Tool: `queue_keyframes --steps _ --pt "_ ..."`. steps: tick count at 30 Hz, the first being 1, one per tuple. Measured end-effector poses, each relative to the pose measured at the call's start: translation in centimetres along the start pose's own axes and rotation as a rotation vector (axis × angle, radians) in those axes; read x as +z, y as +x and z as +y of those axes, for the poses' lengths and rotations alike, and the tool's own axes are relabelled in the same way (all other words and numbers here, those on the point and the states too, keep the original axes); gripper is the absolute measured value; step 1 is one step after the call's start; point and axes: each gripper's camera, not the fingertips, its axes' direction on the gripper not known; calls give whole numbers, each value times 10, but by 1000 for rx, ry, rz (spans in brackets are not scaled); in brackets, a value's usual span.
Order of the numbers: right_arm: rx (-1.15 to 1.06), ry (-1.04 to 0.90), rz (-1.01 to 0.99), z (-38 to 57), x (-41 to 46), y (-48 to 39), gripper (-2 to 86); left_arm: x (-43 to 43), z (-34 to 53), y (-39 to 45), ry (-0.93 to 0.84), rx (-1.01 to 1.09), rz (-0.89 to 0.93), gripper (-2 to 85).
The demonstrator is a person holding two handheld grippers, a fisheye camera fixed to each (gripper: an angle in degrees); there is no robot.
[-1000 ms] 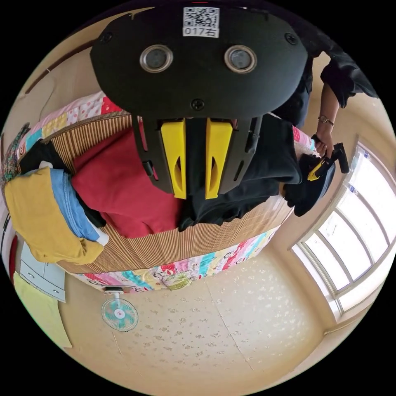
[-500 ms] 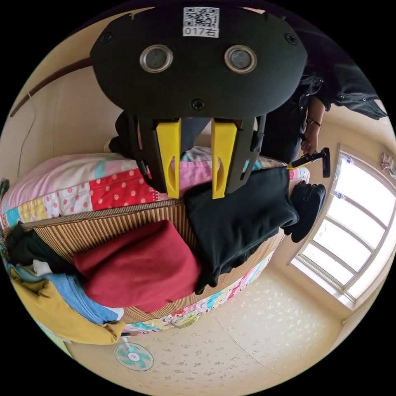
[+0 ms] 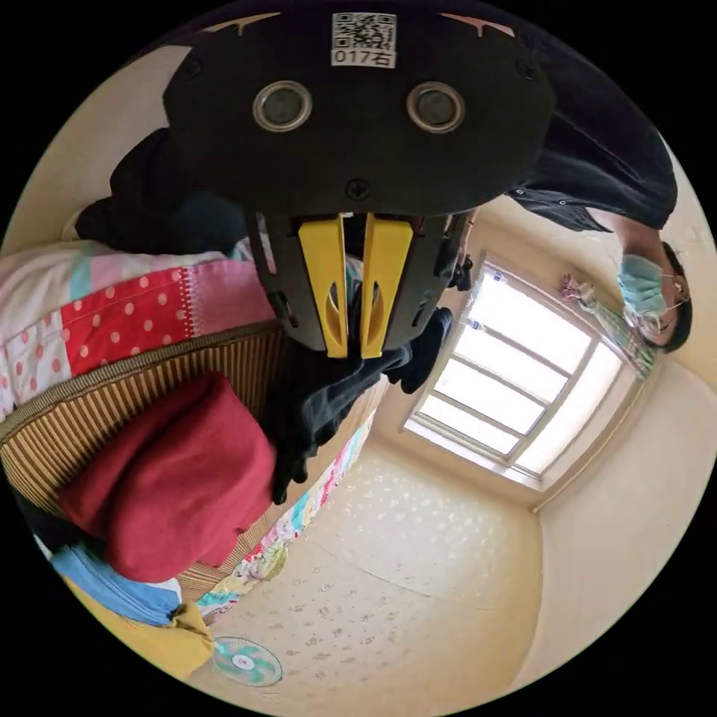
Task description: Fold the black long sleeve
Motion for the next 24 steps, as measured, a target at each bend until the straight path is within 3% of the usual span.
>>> queue_keyframes --steps 2,5,10,18,21,24 --pt "-108 97 -241 9 -31 -26 35 -33 0 29 56 81 44 40" --pt "-297 145 -419 21 -66 -70 35 -94 3 84 166 266 170 40" --pt "-501 167 -427 50 -118 -125 34 -162 19 158 199 493 202 40" --pt "-671 130 -452 96 -143 -171 32 -218 50 162 270 594 465 41" --pt "-618 124 -367 91 -133 -163 31 -213 34 126 277 415 432 42" --pt "-310 47 -182 54 -91 -122 29 -181 2 69 226 82 225 41"
